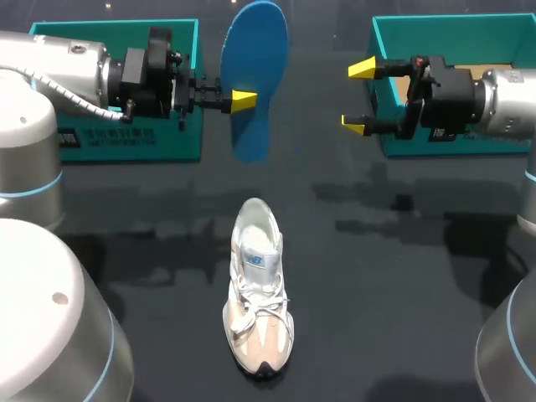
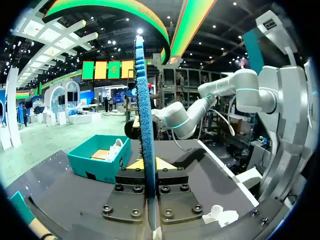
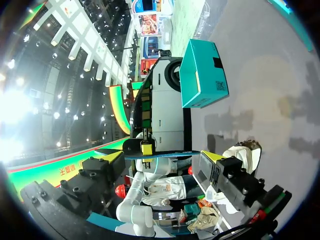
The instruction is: Take the shoe out of the shoebox, open the shoe tongue, remove and reinsert the insole, then place the shoe into the shoebox
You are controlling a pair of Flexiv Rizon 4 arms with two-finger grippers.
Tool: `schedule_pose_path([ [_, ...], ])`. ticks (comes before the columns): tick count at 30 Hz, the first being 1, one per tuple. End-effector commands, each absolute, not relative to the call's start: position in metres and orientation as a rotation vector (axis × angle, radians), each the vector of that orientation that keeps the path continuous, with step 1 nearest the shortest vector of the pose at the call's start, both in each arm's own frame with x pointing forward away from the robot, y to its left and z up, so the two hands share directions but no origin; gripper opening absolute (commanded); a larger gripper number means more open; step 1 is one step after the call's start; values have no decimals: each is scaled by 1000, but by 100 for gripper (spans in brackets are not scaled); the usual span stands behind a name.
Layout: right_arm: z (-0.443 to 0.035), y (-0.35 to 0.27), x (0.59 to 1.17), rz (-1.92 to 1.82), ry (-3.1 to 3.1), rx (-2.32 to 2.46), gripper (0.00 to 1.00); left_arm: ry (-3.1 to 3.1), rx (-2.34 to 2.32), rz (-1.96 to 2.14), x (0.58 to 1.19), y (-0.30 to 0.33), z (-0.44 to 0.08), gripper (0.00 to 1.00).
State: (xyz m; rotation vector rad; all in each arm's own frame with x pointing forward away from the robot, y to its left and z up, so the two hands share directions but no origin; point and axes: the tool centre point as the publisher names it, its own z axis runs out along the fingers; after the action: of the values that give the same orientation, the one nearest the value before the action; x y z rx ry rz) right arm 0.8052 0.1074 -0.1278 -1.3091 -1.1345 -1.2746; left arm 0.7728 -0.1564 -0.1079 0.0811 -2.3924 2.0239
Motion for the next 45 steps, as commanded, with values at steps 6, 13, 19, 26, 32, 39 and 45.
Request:
schedule_pose_path([
  [6,-128,108,805,-1274,-1136,-1311,100,-1822,885,1654,773,-166,-113,0],
  [13,-128,108,805,-1274,-1136,-1311,100,-1588,987,1498,777,-166,-123,0],
  [19,-128,108,805,-1274,-1136,-1311,100,-1519,1025,1433,774,-174,-130,0],
  [26,-128,108,805,-1274,-1136,-1311,100,-1387,1095,1379,775,-184,-135,0],
  [32,-128,108,805,-1274,-1136,-1311,100,-1322,1146,1370,779,-187,-141,0],
  [39,-128,108,805,-1274,-1136,-1311,100,-1280,1187,1353,782,-188,-147,0],
  [45,-128,108,805,-1274,-1136,-1311,100,-1274,1210,1346,785,-191,-153,0],
])
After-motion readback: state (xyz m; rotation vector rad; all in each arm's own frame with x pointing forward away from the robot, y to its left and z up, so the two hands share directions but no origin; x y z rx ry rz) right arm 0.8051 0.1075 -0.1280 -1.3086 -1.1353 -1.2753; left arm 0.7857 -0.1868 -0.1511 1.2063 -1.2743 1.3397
